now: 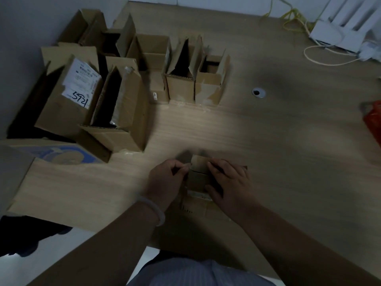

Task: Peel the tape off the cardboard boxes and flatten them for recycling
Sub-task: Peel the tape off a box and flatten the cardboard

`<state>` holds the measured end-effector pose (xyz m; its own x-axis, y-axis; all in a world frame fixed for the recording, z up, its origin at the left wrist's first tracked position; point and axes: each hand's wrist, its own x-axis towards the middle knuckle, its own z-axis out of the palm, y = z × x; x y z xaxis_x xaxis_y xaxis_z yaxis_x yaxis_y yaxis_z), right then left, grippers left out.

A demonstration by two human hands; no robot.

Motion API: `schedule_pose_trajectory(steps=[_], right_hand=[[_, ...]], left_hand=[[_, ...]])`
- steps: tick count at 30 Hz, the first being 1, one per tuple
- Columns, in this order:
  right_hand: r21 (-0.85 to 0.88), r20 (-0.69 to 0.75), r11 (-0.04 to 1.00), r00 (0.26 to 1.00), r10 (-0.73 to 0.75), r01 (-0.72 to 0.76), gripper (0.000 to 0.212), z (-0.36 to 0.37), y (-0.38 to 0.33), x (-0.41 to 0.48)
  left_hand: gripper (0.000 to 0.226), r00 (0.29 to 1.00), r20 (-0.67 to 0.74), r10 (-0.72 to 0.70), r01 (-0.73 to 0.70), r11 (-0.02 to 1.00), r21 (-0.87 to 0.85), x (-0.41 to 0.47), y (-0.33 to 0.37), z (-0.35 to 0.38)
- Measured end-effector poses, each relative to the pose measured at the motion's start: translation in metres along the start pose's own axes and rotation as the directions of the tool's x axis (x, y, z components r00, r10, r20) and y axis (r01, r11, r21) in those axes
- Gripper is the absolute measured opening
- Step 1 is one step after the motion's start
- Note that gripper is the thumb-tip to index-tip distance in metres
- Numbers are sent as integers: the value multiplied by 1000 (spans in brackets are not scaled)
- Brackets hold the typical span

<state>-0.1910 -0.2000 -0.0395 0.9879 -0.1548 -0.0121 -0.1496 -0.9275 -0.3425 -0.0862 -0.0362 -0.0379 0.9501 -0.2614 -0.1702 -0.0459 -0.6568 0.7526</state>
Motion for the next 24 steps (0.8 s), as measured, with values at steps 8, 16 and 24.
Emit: schedule_pose_trajectory(steps=[8, 16, 24], right_hand=[[-22, -8, 999, 1000, 23, -23, 59, -1, -3, -1], [-20, -82, 1000, 997, 9, -11, 58, 2, -5, -1], [-9, -52, 1000, 999, 14, -14, 59, 5, -5, -2]], left_hand=[[7, 987, 148, 65, -71, 997, 37, 8, 3, -17], [19, 968, 240, -68, 111, 979, -172, 6, 2, -26], [17, 885, 391, -252, 423, 786, -451, -1, -3, -24]])
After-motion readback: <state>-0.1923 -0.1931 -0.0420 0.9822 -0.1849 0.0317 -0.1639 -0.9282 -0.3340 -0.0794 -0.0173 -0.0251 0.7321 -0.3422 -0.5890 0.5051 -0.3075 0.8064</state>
